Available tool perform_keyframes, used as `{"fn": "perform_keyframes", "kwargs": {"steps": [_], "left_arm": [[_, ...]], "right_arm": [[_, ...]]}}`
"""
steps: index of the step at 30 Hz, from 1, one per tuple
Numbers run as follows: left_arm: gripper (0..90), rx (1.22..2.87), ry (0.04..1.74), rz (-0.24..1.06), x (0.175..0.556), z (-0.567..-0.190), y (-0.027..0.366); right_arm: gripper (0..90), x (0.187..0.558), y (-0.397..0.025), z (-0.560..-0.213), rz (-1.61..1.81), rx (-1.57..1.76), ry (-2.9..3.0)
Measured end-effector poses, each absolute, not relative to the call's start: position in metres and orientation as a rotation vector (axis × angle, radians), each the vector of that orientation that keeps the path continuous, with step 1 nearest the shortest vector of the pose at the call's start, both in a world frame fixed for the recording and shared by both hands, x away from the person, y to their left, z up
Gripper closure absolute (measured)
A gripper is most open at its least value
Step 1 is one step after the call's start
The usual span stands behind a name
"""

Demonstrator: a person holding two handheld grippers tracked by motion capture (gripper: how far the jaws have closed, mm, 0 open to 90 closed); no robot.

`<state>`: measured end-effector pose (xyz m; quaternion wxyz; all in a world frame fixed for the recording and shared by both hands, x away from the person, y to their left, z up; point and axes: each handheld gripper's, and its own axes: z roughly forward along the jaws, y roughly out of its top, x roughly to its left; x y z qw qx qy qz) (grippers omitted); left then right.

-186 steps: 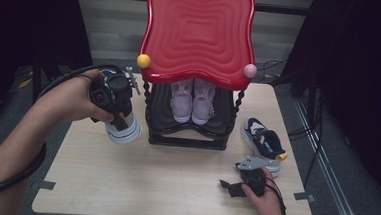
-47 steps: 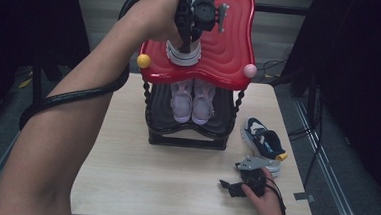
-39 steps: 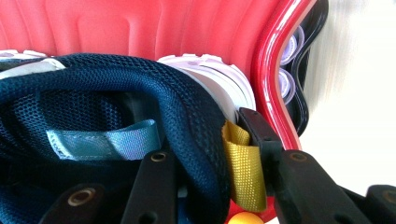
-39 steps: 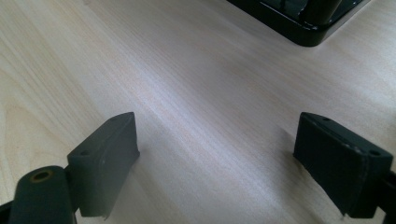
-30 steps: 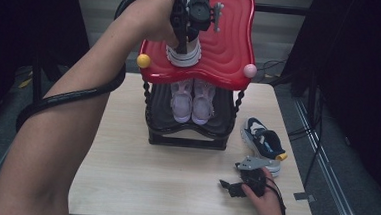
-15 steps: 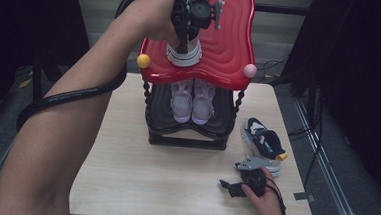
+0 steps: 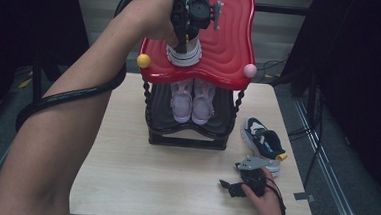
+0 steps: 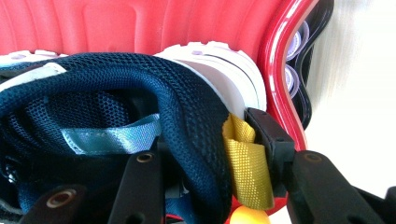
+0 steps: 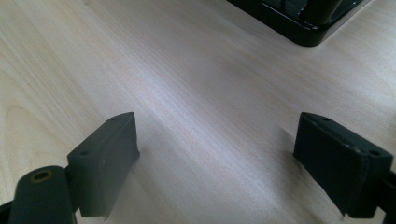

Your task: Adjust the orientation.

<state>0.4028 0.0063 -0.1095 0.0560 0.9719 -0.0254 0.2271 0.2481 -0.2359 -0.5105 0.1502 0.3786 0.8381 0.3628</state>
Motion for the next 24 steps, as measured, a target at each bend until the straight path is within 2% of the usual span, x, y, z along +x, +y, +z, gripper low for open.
{"fn": "perform_keyframes", "kwargs": {"steps": [13,18,20,24], "left_arm": [[57.6,2.941,-0.089,0.723,0.4019,-0.1078,0.0094],[52.2,2.905,-0.035,0.717,0.4027,-0.1059,0.0101],[45.8,2.874,0.023,0.707,0.4034,-0.1045,0.0104],[41.9,2.863,0.114,0.647,0.4037,-0.1040,0.0093]], "right_arm": [[13.0,0.2481,-0.2359,-0.5105,1.043,1.088,2.407],[13.0,0.2481,-0.2359,-0.5105,1.041,1.088,2.407],[13.0,0.2482,-0.2359,-0.5105,1.042,1.088,2.407],[13.0,0.2481,-0.2359,-0.5105,1.043,1.088,2.408]]}}
